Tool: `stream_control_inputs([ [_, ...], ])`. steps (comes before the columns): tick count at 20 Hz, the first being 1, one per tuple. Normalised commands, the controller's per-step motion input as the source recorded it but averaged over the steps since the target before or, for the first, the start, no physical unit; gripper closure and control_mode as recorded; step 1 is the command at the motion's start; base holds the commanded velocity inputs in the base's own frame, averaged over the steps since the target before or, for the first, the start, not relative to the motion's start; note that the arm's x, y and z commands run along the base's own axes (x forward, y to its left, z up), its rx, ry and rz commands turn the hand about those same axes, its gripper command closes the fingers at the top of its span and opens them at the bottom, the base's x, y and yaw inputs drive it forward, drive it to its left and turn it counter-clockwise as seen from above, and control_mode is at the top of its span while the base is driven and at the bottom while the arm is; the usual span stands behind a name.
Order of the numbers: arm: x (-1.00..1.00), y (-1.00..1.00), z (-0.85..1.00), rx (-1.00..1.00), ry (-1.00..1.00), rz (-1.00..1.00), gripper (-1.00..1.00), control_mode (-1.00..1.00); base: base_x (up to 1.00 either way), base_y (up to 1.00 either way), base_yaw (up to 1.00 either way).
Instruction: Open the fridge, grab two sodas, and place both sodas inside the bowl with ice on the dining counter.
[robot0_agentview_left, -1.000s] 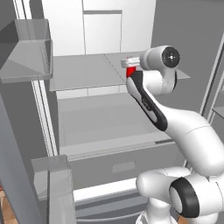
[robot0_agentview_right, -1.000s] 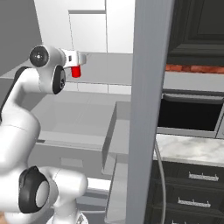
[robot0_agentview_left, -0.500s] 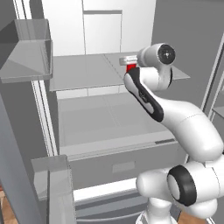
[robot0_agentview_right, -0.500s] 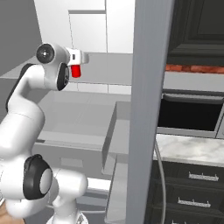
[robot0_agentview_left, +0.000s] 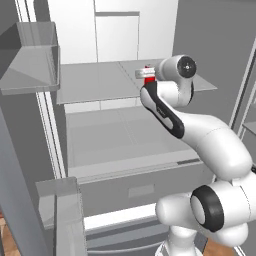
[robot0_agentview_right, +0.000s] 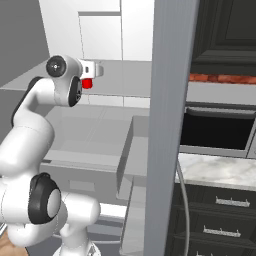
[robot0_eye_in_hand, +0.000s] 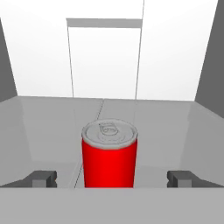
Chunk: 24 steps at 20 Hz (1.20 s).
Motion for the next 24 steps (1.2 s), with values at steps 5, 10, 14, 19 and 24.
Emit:
stream_control_inputs([
  [5, 0.11, 0.0, -0.03, 0.0, 0.0, 0.0, -1.0, -1.0, 0.0, 0.0, 0.0],
  [10, 0.12, 0.01, -0.05, 0.0, 0.0, 0.0, -1.0, -1.0, 0.0, 0.0, 0.0],
  [14, 0.12, 0.03, -0.08, 0.0, 0.0, 0.0, -1.0, -1.0, 0.0, 0.0, 0.0],
  [19, 0.14, 0.01, -0.07, 0.0, 0.0, 0.0, -1.0, -1.0, 0.0, 0.0, 0.0],
  [24, 0.14, 0.01, -0.07, 0.0, 0.0, 0.0, 1.0, -1.0, 0.0, 0.0, 0.0],
])
